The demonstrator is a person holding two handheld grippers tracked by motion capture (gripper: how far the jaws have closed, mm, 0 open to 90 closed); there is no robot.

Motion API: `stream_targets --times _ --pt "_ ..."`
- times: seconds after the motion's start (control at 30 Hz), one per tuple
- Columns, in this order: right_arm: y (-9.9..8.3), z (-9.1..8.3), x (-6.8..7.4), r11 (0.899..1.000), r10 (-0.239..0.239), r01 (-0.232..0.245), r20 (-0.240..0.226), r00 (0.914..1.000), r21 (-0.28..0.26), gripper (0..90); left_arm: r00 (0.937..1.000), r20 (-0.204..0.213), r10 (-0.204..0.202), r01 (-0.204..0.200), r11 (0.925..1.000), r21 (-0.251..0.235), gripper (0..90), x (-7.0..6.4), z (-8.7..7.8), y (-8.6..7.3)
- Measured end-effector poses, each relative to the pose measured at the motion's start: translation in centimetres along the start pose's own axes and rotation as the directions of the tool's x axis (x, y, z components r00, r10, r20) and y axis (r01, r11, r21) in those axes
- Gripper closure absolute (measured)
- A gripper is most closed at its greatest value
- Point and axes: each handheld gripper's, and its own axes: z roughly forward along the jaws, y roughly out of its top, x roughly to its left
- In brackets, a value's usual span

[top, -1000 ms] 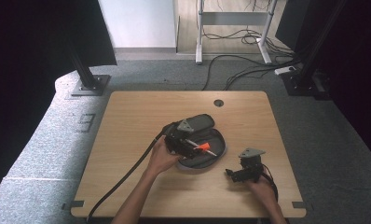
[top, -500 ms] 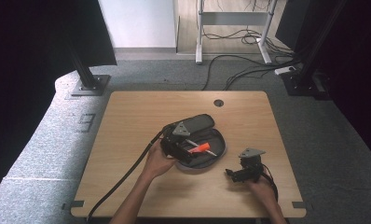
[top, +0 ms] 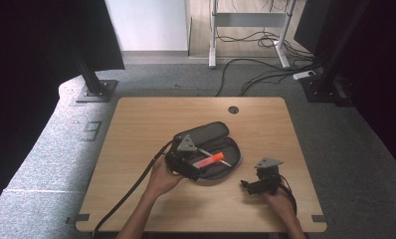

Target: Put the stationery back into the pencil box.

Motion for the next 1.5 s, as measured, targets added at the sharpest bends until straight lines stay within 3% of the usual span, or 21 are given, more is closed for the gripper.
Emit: stream_targets --times 0.57,0.87,1.5 --pt "0.0 0.0 0.0 1.000 -0.001 0.001 0.000 1.0000 0.000 0.0 0.9994 -0.029 -0.016 0.016 0.9997 -0.019 1.6 -0.2 -2.3 -2.9" --pt "0.0 0.0 0.0 1.000 -0.001 0.001 0.000 1.0000 0.000 0.0 0.9974 -0.043 -0.059 0.057 0.9973 -0.046 1.7 0.2 -3.7 -5.4" --pt "0.0 0.0 0.0 1.000 0.000 0.000 0.000 1.0000 -0.001 0.0 0.9914 -0.054 -0.119 0.115 0.9912 -0.064 1.5 1.2 -3.1 -9.9"
